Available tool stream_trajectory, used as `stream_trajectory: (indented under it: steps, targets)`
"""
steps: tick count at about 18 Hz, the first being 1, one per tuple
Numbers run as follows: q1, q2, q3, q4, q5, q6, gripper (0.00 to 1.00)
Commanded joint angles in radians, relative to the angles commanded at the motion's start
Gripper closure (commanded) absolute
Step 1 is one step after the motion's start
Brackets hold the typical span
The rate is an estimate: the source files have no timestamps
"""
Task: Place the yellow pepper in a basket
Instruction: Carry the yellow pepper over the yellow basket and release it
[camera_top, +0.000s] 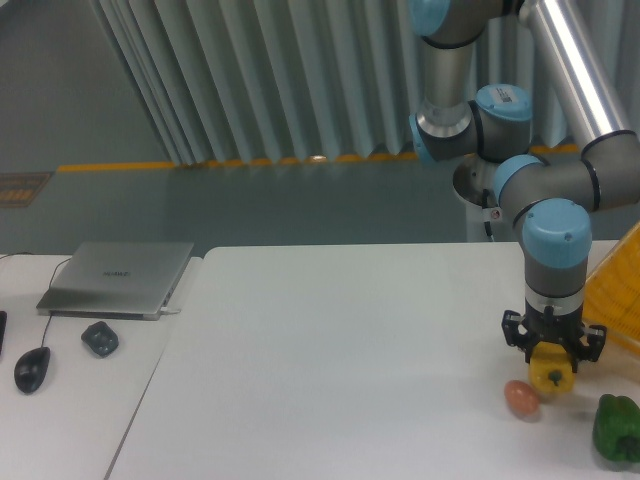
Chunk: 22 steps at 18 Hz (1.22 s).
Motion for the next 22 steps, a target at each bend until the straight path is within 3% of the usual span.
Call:
stream_trajectory:
  steps: [3,7,10,15,18,22]
  targets:
    - [0.011,0.043,0.009,-0.008,-0.002,0.095,0.62]
    - [0.012,0.048,0.057,-0.078,0.005,0.158,0.62]
    - [0.038,0.084,0.072,-0.117,0.022,0.435,0.62]
    - [0.077,0.094,0.060,-0.129,0.023,0.708,0.62]
    - [0.107,0.094,0.048,-0.166,0.023,0.805,0.61]
    - [0.147,0.107,0.020,-0.163,0.020,0.957,0.59]
